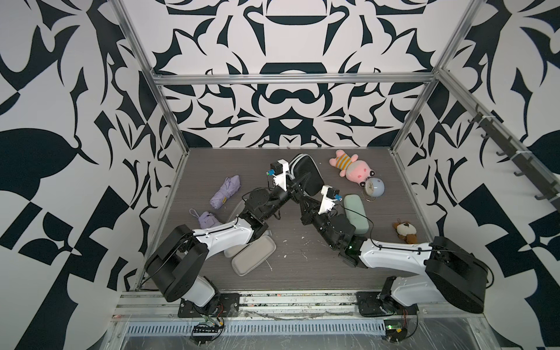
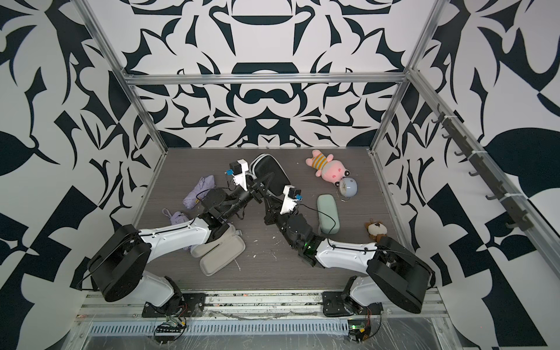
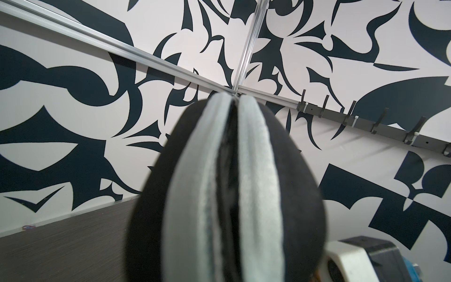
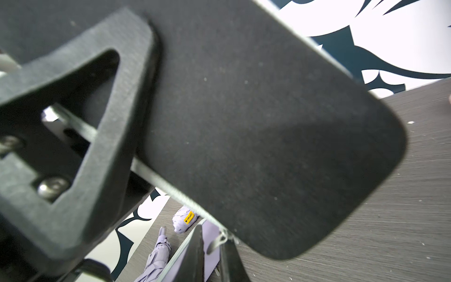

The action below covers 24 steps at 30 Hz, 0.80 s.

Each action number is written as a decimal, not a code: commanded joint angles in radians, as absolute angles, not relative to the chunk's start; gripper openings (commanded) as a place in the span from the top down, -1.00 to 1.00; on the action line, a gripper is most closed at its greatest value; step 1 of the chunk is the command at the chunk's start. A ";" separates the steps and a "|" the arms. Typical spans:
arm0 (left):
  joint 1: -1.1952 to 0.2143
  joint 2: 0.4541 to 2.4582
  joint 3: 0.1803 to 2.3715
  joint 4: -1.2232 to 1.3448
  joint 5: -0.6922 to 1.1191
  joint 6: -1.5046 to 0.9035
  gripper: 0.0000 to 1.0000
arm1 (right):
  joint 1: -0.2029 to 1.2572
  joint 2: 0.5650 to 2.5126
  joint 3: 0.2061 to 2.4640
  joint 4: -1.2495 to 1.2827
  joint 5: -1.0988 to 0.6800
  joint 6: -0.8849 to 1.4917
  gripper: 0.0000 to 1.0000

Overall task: Put umbrellas into zippered umbrella sleeves
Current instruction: Unzip the zipper on the umbrella sleeve.

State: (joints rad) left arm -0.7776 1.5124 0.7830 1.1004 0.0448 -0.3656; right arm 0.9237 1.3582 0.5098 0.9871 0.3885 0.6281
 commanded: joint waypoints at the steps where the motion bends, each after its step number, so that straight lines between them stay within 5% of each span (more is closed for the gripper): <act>1: -0.784 1.502 0.785 1.179 0.049 -0.367 0.94 | 0.910 1.326 0.550 0.976 0.483 0.682 0.75; 14: -0.783 1.483 0.788 1.165 0.051 -0.365 0.93 | 0.886 1.309 0.512 0.989 0.461 0.671 1.00; 24: -0.755 1.374 0.835 0.927 0.094 -0.365 0.93 | 0.683 1.206 0.431 0.632 0.417 0.643 1.00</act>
State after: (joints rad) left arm -0.7784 1.4776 0.7914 0.9512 0.0578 -0.3614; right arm 0.8139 1.2270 0.4549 0.7639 0.2138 0.6697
